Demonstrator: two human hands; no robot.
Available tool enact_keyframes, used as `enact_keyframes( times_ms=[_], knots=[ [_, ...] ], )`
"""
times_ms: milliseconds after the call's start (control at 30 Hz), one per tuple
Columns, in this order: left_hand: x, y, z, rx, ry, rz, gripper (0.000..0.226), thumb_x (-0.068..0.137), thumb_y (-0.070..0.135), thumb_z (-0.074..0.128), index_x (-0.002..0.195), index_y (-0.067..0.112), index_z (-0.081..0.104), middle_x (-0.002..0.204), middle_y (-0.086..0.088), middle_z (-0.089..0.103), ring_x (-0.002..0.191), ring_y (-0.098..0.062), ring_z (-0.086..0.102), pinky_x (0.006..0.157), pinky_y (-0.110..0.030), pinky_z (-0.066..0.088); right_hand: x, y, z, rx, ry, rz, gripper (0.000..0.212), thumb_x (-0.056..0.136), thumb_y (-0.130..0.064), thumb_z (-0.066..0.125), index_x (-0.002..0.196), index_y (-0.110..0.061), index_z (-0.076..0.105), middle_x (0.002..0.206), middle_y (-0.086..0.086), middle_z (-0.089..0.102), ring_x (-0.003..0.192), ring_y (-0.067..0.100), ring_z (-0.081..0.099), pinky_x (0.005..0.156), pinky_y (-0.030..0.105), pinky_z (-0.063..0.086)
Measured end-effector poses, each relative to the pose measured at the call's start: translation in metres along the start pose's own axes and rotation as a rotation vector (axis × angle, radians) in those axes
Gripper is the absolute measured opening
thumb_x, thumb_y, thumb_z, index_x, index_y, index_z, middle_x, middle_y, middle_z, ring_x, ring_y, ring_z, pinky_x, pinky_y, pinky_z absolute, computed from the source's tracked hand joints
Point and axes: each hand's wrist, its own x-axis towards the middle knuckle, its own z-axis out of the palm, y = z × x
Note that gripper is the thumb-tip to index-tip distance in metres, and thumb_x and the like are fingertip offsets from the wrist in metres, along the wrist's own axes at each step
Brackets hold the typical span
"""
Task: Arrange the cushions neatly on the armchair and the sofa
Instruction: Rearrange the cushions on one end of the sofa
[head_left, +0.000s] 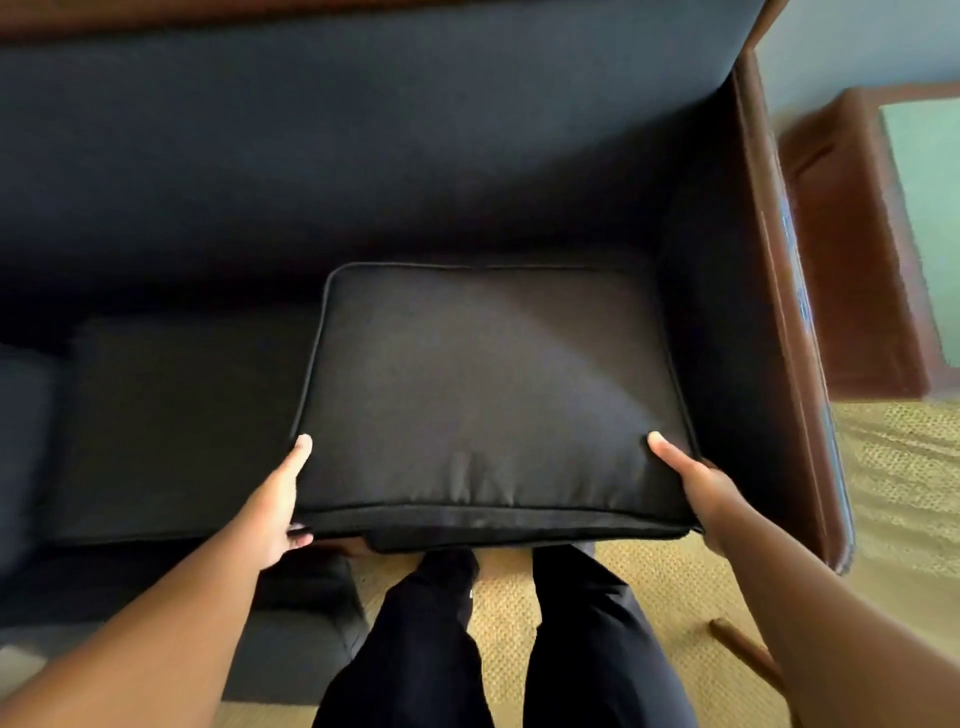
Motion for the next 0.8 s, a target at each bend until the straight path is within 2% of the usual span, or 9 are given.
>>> enact_keyframes(
  times_ms=[133,200,267,333,433,500,533,633,800],
  knots=[
    [-0.045,0.025,-0.018,-0.059,-0.132,0.025,0.073,0.061,0.079,0.073,0.112,0.027,0.063,0.113,0.002,0.066,0.086,-0.023,0.059,0.062,-0.033,0.042,-0.055,-0.038,-0.015,-0.059,0.009,0.075,0.073,0.068,-0.061,0.085,0.114,-0.008,0.064,0.106,0.014,0.073,0.095,0.033,0.071,0.086,0.045,0.058],
    [-0.078,0.044,-0.022,-0.043,-0.172,0.049,0.045,0.078,0.062,0.072,0.103,0.026,0.062,0.092,-0.003,0.062,0.068,-0.02,0.05,0.056,-0.029,0.032,-0.083,-0.054,-0.023,-0.081,0.02,0.098,0.071,0.074,-0.059,0.082,0.116,-0.006,0.059,0.104,0.016,0.07,0.092,0.035,0.069,0.076,0.042,0.057],
    [-0.098,0.061,-0.027,-0.03,-0.167,0.083,0.029,0.085,0.052,0.068,0.099,0.028,0.06,0.08,-0.003,0.055,0.062,-0.018,0.043,0.053,-0.027,0.025,-0.102,-0.069,-0.03,-0.142,0.052,0.091,0.073,0.075,-0.06,0.081,0.116,-0.005,0.054,0.106,0.018,0.066,0.095,0.038,0.066,0.085,0.048,0.057],
    [-0.121,0.083,-0.034,-0.021,-0.141,0.107,0.03,0.085,0.053,0.062,0.088,0.024,0.055,0.071,-0.001,0.05,0.055,-0.016,0.038,0.051,-0.024,0.022,-0.115,-0.09,-0.036,-0.209,0.103,0.078,0.075,0.076,-0.061,0.079,0.117,-0.003,0.054,0.109,0.019,0.065,0.1,0.039,0.065,0.097,0.052,0.053],
    [-0.138,0.113,-0.038,0.1,-0.038,0.112,0.057,0.078,0.072,0.053,0.09,0.016,0.053,0.077,-0.003,0.051,0.047,-0.015,0.037,0.048,-0.022,0.03,-0.123,-0.122,-0.029,-0.313,0.192,0.008,0.082,0.077,-0.067,0.073,0.128,-0.005,0.054,0.123,0.018,0.062,0.109,0.04,0.061,0.09,0.048,0.053],
    [-0.153,0.13,-0.03,0.304,0.039,0.188,0.086,0.074,0.086,0.046,0.118,0.012,0.055,0.102,-0.009,0.058,0.064,-0.023,0.059,0.058,-0.032,0.051,-0.125,-0.142,-0.017,-0.384,0.31,-0.1,0.093,0.079,-0.069,0.07,0.142,-0.006,0.044,0.14,0.02,0.052,0.125,0.043,0.053,0.101,0.051,0.047],
    [-0.159,0.137,-0.022,0.455,0.11,0.278,0.097,0.075,0.089,0.045,0.136,0.013,0.046,0.123,-0.014,0.055,0.091,-0.03,0.066,0.074,-0.041,0.057,-0.13,-0.151,-0.009,-0.413,0.354,-0.157,0.096,0.081,-0.069,0.067,0.149,-0.008,0.037,0.148,0.02,0.046,0.133,0.043,0.047,0.11,0.053,0.04],
    [-0.179,0.143,0.011,0.809,0.294,0.573,0.122,0.079,0.085,0.05,0.16,0.013,-0.005,0.166,-0.016,0.006,0.148,-0.04,0.023,0.115,-0.053,0.031,-0.141,-0.154,0.015,-0.675,0.393,-0.338,0.096,0.089,-0.077,0.047,0.161,-0.03,0.007,0.166,0.019,0.01,0.154,0.037,0.009,0.124,0.055,0.008],
    [-0.194,0.145,0.049,1.174,0.312,0.909,0.093,0.091,0.078,0.036,0.157,0.039,-0.017,0.162,-0.008,-0.035,0.152,-0.038,-0.021,0.116,-0.069,0.019,-0.137,-0.157,0.022,-1.032,0.342,-0.6,0.088,0.09,-0.08,0.034,0.161,-0.037,0.004,0.162,0.014,-0.034,0.148,0.031,-0.036,0.118,0.059,-0.017]
  ],
)
